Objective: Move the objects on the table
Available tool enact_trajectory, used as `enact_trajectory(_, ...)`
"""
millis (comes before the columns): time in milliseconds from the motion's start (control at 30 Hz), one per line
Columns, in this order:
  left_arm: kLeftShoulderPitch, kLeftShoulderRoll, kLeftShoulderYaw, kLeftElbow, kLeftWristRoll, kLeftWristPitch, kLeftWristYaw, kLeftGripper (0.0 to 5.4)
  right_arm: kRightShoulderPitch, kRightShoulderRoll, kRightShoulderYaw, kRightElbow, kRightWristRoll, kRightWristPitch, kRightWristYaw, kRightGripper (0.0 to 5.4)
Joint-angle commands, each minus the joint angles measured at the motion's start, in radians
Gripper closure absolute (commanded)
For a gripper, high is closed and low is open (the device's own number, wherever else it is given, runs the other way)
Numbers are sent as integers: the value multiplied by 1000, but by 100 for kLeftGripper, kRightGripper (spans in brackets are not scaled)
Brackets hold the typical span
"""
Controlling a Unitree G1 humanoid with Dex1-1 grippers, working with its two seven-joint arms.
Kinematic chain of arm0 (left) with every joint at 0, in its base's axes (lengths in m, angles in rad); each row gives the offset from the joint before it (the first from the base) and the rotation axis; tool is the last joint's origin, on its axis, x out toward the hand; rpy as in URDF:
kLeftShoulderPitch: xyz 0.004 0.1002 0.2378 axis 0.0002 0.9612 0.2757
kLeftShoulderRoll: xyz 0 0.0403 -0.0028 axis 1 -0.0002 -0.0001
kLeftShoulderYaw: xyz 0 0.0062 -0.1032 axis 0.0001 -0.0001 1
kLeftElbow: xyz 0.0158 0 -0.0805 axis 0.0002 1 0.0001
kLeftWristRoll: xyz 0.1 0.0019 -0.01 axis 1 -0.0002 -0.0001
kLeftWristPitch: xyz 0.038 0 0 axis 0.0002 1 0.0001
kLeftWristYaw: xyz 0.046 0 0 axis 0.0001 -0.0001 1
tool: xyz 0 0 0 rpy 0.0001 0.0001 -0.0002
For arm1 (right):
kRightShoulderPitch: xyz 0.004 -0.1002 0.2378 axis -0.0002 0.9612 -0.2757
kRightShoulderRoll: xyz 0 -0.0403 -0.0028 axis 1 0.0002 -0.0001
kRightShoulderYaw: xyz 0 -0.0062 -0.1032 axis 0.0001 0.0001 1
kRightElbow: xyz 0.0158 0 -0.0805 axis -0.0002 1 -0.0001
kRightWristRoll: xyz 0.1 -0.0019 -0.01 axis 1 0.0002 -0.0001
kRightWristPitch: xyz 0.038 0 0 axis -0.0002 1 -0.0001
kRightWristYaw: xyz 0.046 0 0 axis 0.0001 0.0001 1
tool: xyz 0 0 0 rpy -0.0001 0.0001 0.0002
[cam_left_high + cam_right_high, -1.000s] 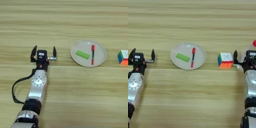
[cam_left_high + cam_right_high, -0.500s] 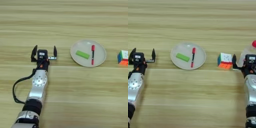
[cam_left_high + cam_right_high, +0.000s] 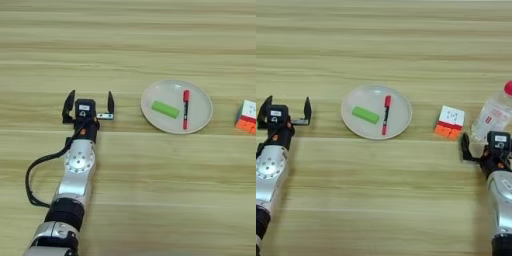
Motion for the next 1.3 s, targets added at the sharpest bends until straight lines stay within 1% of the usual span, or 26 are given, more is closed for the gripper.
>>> enact_trajectory(33,7,-4,-3,-5,5,15,3,0,21,18,3,-53,1,37,-11,3)
enact_trajectory(167,6,-4,-3,-5,5,16,2,0,35,29,-1,-90,9,63,-13,3)
enact_trajectory(333,4,-4,-3,-3,5,17,2,0,78,55,6,-153,5,87,-20,3)
enact_trajectory(500,3,-5,-3,-1,5,15,3,0,120,78,48,-201,-21,121,-18,3)
enact_trajectory(700,-1,-9,-5,-1,5,17,3,0,173,99,87,-250,-18,173,-2,3)
enact_trajectory(833,-4,-11,-5,3,5,16,3,0,195,111,139,-294,-30,155,24,3)
enact_trajectory(1033,-3,-9,-3,2,4,16,1,0,206,124,183,-308,-22,146,58,3)
enact_trajectory(1200,0,-8,-2,-2,4,15,0,0,156,120,165,-246,-18,131,48,3)
enact_trajectory(1300,2,-7,-2,-5,3,15,-1,0,125,119,152,-203,-11,139,44,3)
